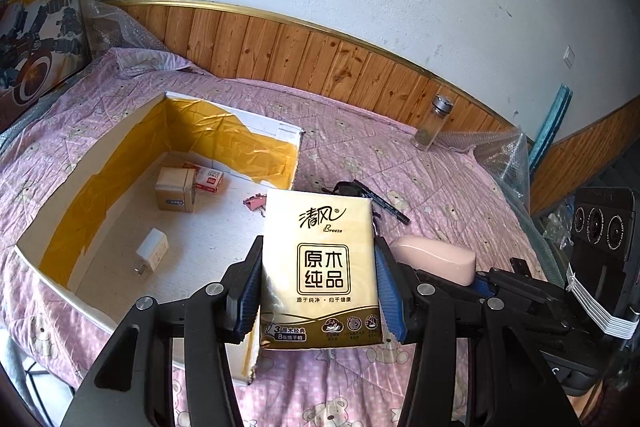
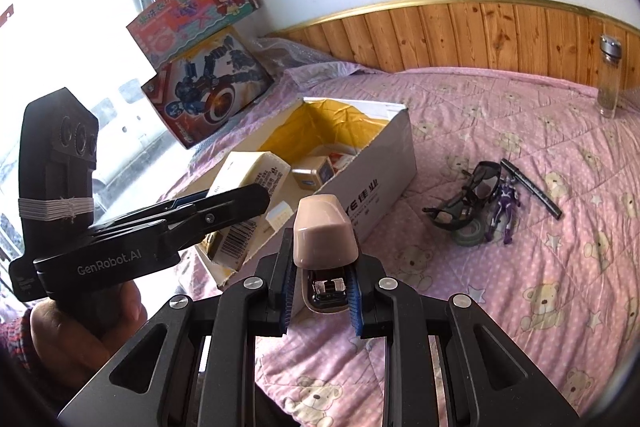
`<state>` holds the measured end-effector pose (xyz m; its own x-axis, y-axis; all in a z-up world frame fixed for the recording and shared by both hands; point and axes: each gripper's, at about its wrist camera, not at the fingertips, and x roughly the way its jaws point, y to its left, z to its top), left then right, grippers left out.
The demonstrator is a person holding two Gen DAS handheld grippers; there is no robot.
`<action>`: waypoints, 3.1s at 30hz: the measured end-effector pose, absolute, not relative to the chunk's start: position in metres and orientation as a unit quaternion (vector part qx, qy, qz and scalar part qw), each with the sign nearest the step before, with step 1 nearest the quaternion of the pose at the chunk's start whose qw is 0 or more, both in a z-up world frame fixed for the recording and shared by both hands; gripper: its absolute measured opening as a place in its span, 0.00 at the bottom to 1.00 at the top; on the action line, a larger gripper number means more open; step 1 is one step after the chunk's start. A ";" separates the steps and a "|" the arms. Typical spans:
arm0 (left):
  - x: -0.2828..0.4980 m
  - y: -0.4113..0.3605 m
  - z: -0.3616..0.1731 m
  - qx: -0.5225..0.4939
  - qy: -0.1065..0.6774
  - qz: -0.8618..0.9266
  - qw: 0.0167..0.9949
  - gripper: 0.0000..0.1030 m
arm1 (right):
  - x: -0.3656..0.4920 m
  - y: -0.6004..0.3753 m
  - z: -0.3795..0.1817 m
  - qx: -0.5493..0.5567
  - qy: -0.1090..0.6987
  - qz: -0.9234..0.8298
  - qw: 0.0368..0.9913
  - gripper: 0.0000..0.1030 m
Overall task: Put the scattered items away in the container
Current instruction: 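Carry the tissue pack with left gripper while right gripper carries the stapler over the box, then open left gripper to drop the tissue pack while right gripper releases the stapler inside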
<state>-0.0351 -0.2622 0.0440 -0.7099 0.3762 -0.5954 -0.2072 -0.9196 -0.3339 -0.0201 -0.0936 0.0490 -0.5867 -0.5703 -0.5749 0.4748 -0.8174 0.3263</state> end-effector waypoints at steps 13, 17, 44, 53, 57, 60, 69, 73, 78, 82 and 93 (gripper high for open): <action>-0.053 -0.300 0.047 -0.359 -0.142 0.913 0.130 0.50 | -0.053 -0.134 0.064 0.347 -0.044 -0.880 0.322 0.23; -0.059 -0.311 0.045 -0.368 -0.153 0.909 0.123 0.50 | -0.066 -0.146 0.067 0.352 -0.037 -0.876 0.328 0.23; -0.126 -0.333 -0.006 -0.496 -0.215 0.832 0.120 0.50 | -0.188 -0.211 0.028 0.479 -0.001 -0.813 0.331 0.23; -0.144 -0.339 -0.028 -0.535 -0.237 0.802 0.122 0.50 | -0.217 -0.226 0.000 0.528 0.019 -0.788 0.316 0.23; -0.152 -0.343 -0.036 -0.548 -0.245 0.791 0.120 0.50 | -0.225 -0.237 -0.009 0.542 0.045 -0.778 0.314 0.23; -0.157 -0.345 -0.041 -0.557 -0.247 0.784 0.118 0.50 | -0.232 -0.244 -0.015 0.552 0.065 -0.772 0.309 0.23; -0.168 -0.344 -0.048 -0.576 -0.248 0.770 0.120 0.54 | -0.249 -0.254 -0.031 0.574 0.111 -0.757 0.291 0.24; -0.168 -0.348 -0.048 -0.574 -0.251 0.770 0.116 0.54 | -0.250 -0.254 -0.031 0.576 0.112 -0.757 0.289 0.24; -0.165 -0.354 -0.044 -0.569 -0.252 0.775 0.114 0.54 | -0.250 -0.251 -0.024 0.573 0.101 -0.760 0.290 0.27; -0.161 -0.355 -0.041 -0.565 -0.251 0.777 0.114 0.54 | -0.246 -0.248 -0.014 0.568 0.088 -0.764 0.294 0.28; -0.144 -0.342 -0.022 -0.549 -0.218 0.798 0.117 0.54 | -0.220 -0.239 -0.002 0.566 0.075 -0.765 0.299 0.31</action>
<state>-0.1437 -0.3416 -0.0219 -0.3691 0.4261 -0.8260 0.0523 -0.8778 -0.4762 -0.2201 -0.2385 -0.0020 -0.1805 -0.3726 -0.9103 0.5419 -0.8100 0.2241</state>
